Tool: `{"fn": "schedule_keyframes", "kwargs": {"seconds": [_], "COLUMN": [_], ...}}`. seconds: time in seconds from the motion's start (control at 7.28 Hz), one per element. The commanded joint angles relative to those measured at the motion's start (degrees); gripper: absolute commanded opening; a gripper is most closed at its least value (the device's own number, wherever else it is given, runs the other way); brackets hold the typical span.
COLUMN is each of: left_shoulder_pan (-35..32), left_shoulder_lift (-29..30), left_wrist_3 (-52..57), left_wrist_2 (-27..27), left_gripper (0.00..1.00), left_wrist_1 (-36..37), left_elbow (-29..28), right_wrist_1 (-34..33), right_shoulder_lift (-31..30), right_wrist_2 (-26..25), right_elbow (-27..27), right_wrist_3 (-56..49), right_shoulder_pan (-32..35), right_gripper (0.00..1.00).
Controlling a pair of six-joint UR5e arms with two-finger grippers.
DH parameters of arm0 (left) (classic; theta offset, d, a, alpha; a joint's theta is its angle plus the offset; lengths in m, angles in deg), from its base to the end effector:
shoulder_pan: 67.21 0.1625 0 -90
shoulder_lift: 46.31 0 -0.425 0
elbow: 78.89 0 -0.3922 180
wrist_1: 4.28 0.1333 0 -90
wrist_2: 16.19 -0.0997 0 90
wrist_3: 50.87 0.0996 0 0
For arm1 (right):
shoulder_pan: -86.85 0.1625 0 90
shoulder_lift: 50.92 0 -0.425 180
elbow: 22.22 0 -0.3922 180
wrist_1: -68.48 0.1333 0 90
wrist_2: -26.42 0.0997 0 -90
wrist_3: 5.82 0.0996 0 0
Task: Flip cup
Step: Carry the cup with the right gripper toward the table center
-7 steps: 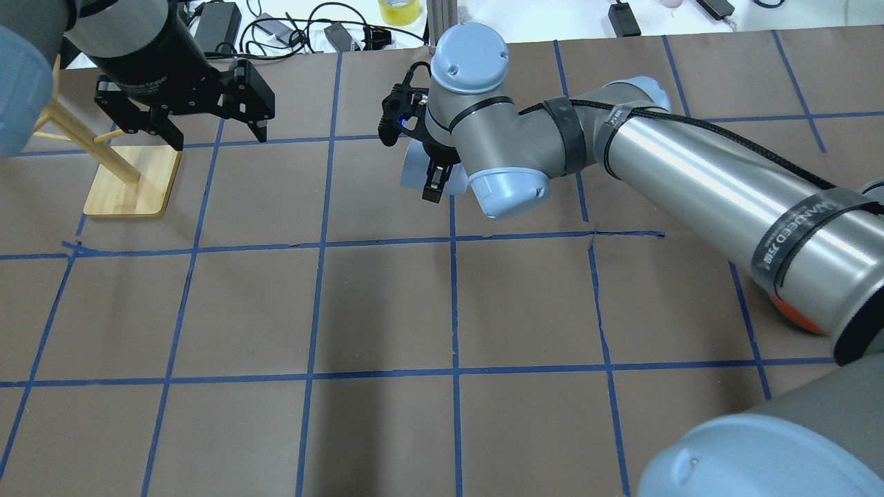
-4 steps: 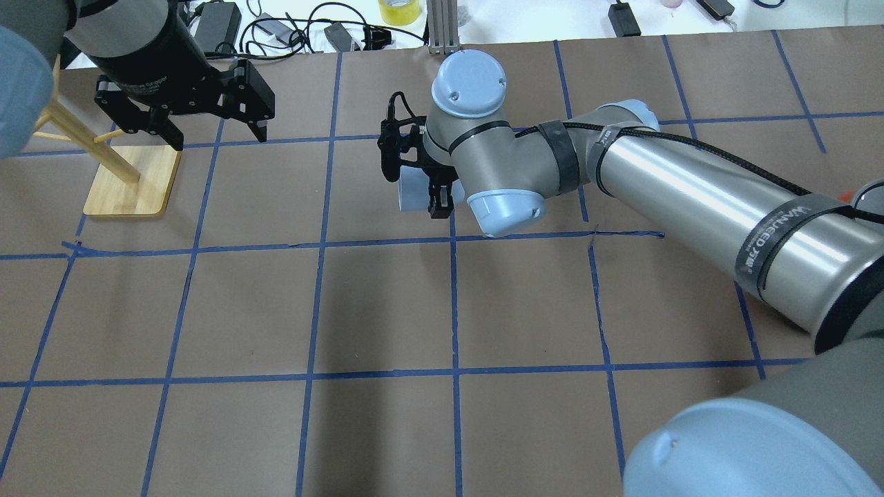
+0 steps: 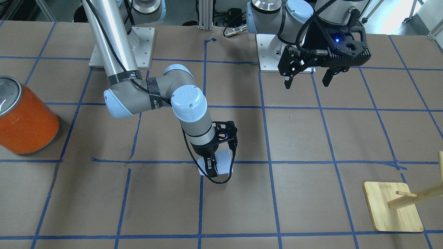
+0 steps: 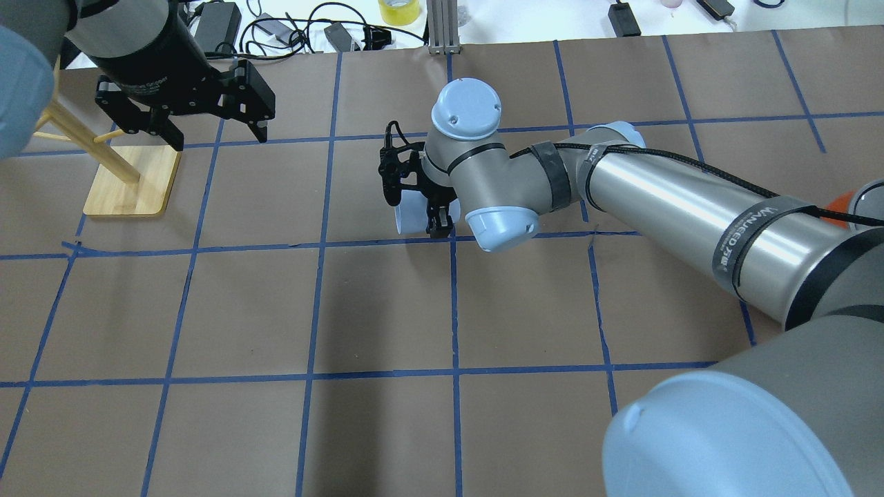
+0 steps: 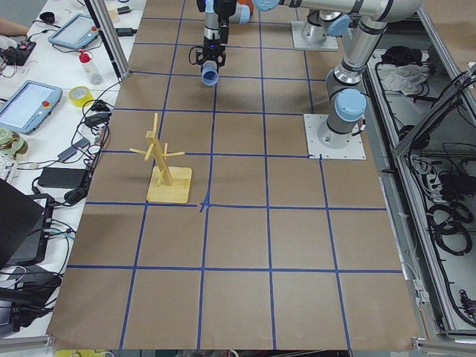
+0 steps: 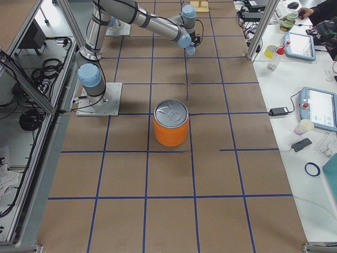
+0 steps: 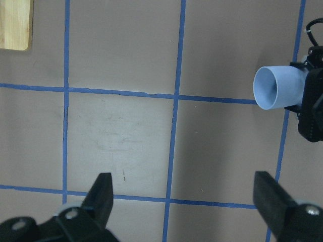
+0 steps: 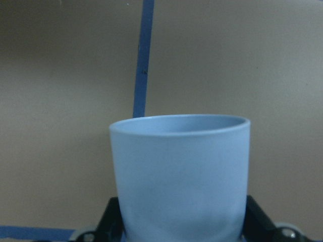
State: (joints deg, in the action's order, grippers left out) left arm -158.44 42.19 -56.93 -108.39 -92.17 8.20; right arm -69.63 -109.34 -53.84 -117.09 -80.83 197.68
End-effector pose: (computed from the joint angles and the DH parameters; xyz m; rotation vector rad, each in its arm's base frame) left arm -0.1400 -0.4874 0.5299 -0.1342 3.1024 -0.1803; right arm 0.3734 -0.5593 0.2156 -2.2872 2.0294 -0.3966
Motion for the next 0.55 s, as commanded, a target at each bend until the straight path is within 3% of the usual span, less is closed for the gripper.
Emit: {"fn": "schedule_keyframes", "kwargs": {"seconds": [0.0, 0.14, 0.41], "left_shoulder_pan": [0.0, 0.0, 0.0], "left_shoulder_lift": [0.0, 0.0, 0.0], "left_wrist_3": [0.0, -0.09, -0.17], "left_wrist_2": [0.0, 0.09, 0.35], "left_gripper": [1.0, 1.0, 1.0], "left_wrist_1": [0.0, -0.09, -0.09], "left_elbow": [0.0, 0.09, 0.09], "right_wrist_1": [-0.14, -0.14, 0.21], "right_shoulder_lift": [0.32, 0.32, -0.55], "right_wrist_2": [0.64, 0.55, -0.32], "right_elbow": [-1.27, -1.36, -0.41], "right_wrist_3": [-0.05, 0.12, 0.65], "right_shoulder_pan": [0.18, 0.09, 0.09], "right_gripper": [0.81, 1.0, 1.0]}}
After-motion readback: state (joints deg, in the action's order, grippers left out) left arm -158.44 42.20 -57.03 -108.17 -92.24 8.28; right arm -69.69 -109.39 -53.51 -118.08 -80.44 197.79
